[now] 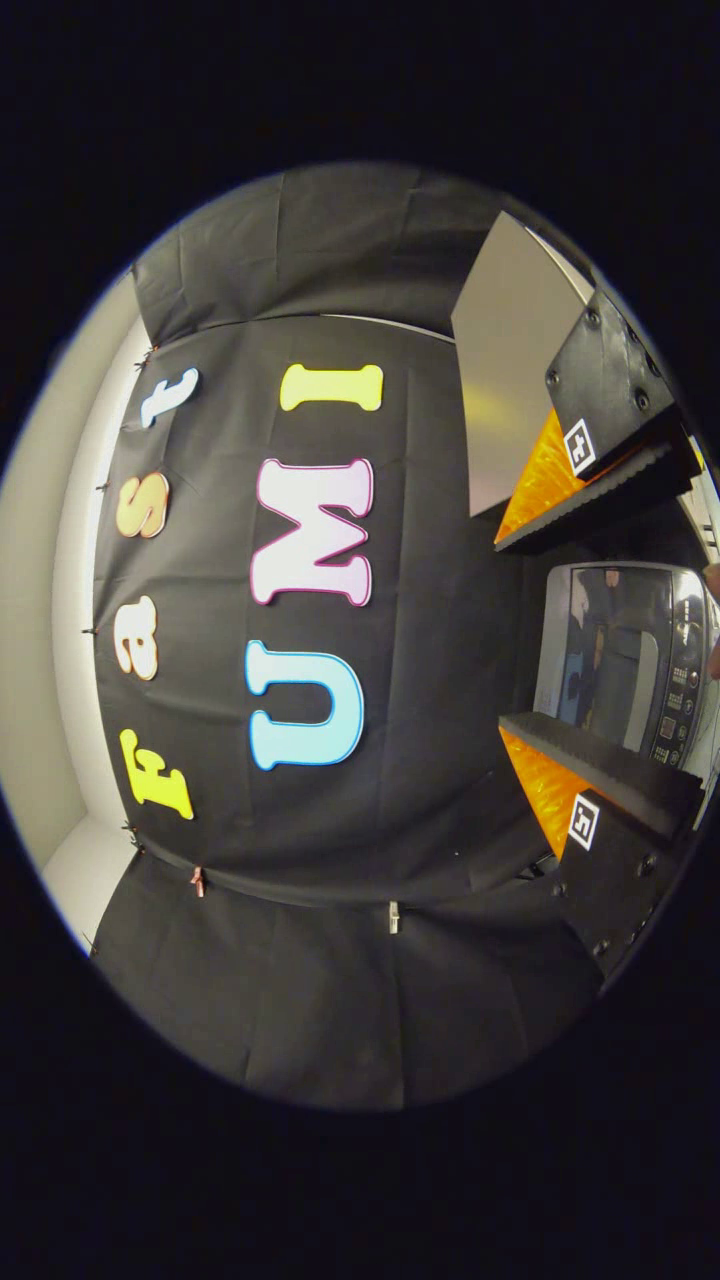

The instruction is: Put the clothes into the washing machine and then close the washing machine lid.

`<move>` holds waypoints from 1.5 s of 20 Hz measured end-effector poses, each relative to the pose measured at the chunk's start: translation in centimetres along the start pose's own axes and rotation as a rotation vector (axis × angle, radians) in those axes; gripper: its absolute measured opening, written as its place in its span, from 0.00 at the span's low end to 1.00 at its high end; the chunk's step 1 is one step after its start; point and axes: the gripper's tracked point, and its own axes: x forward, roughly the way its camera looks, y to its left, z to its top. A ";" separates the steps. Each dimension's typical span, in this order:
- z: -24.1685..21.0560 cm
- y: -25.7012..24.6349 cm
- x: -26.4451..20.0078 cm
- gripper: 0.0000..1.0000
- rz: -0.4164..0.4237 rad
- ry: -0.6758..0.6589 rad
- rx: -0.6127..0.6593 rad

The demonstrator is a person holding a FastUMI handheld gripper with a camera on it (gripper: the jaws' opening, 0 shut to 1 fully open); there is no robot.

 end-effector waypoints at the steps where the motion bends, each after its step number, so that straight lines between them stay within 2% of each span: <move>1: 0.4 -0.4 -0.9 0.99 0.003 -0.007 0.005; 8: 3.9 -4.2 -8.0 0.99 -0.010 -0.104 0.022; 14: 3.9 -6.0 -15.2 0.99 0.019 -0.107 0.060; 20: 3.9 -10.9 -20.4 0.99 -0.100 -0.148 0.142; 25: 5.2 -13.2 -21.6 0.99 -0.175 -0.184 0.127; 30: 5.0 -12.4 -21.1 0.99 -0.156 -0.179 0.113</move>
